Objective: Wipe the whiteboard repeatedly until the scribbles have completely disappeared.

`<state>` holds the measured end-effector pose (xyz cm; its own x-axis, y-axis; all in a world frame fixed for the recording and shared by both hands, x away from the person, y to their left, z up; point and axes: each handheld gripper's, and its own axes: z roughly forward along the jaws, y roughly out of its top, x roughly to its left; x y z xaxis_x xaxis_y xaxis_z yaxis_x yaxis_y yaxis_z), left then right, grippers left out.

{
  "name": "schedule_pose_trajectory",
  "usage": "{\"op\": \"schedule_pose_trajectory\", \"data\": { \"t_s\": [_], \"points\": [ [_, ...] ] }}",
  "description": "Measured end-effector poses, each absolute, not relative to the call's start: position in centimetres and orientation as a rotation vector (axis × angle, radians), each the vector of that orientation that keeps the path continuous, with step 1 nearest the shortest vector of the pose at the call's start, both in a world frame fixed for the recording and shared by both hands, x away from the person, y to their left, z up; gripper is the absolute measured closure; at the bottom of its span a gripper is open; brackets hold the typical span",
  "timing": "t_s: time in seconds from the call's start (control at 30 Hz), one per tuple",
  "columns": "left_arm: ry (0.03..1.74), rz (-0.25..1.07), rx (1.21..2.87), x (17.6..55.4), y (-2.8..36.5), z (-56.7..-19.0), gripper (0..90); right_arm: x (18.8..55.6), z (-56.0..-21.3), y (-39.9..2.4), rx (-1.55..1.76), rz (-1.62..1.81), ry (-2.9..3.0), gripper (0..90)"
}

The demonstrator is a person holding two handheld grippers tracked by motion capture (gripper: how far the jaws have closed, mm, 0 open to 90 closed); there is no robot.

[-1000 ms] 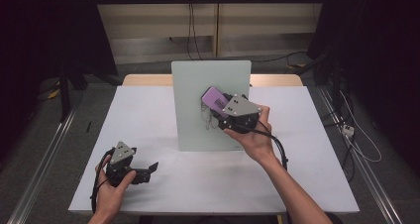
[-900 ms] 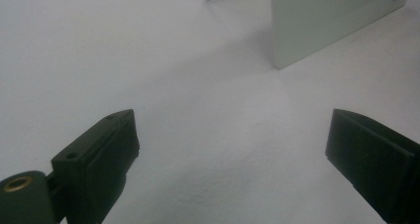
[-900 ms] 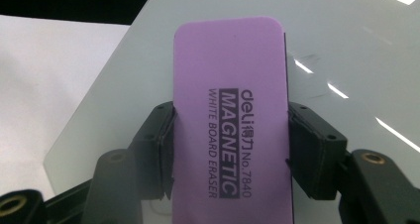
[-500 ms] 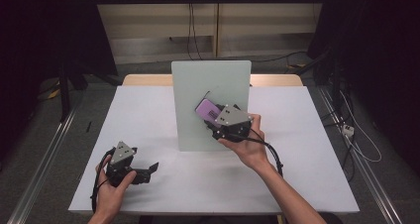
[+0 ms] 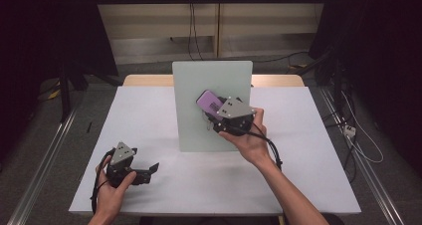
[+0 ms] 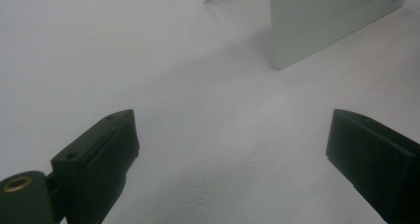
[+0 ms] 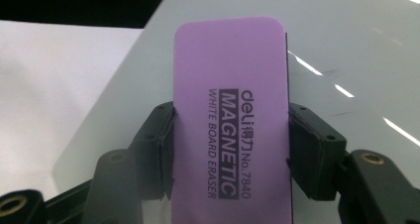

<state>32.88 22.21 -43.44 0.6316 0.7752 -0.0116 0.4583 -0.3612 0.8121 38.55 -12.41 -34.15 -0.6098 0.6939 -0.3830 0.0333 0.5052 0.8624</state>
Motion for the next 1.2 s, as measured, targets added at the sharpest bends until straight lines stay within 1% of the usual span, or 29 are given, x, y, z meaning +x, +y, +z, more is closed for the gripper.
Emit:
{"op": "schedule_pose_trajectory", "data": {
  "t_s": [0.23, 0.4, 1.2],
  "points": [
    [0.968, 0.484, 2.016, 32.9, 22.2, -43.4, 6.0, 39.1, -31.8, -14.2, 0.65, 1.116, 1.926, 41.8],
    [0.969, 0.486, 2.015, 32.9, 22.2, -43.4, 6.0, 39.4, -31.3, -14.4, 0.659, 1.122, 1.909, 41.8],
    [0.968, 0.484, 2.013, 32.9, 22.2, -43.5, 6.0, 38.3, -35.4, -10.4, 0.582, 1.062, 2.067, 41.7]
  ]
}}
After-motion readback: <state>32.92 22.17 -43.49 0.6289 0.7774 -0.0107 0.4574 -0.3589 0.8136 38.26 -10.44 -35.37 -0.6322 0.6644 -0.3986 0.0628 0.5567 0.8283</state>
